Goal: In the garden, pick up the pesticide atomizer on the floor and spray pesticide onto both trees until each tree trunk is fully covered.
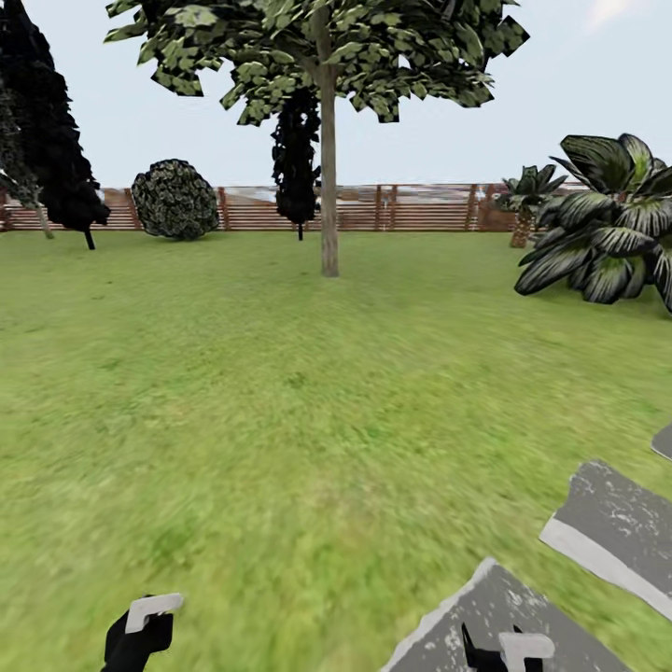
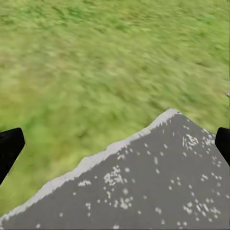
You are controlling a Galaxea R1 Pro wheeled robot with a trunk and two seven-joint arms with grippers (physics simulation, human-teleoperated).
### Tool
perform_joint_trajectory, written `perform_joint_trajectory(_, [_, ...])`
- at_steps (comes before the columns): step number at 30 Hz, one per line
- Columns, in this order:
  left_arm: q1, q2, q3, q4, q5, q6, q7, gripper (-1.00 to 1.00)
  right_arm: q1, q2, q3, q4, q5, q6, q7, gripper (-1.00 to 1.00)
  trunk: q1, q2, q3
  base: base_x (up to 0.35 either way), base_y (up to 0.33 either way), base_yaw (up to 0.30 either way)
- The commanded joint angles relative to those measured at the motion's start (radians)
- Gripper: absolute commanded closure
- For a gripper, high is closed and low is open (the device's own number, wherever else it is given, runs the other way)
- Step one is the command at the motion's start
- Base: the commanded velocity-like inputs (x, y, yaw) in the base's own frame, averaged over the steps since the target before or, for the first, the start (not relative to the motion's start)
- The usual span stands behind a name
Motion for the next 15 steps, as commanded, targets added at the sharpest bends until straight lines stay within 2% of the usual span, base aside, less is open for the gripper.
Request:
perform_joint_trajectory(1, [-0.001, -0.001, 0.0, 0.001, 0.001, -0.004, 0.001, 1.0, 0.0, 0.0, 0.001, 0.0, -0.003, -0.003, 0.0, -1.0, 0.0, 0.0, -0.001, 0.338, 0.0, 0.276])
perform_joint_trajectory(8, [-0.001, -0.001, 0.0, 0.001, 0.0, -0.005, 0.0, 1.0, 0.0, 0.0, -0.004, 0.0, -0.004, -0.003, 0.0, -1.0, 0.0, 0.0, -0.005, 0.338, 0.0, 0.234])
perform_joint_trajectory(15, [-0.001, -0.005, 0.0, 0.001, 0.0, -0.003, -0.002, 1.0, 0.0, 0.0, -0.004, -0.001, -0.006, -0.003, -0.002, -1.0, 0.0, 0.0, -0.015, 0.338, 0.0, 0.099])
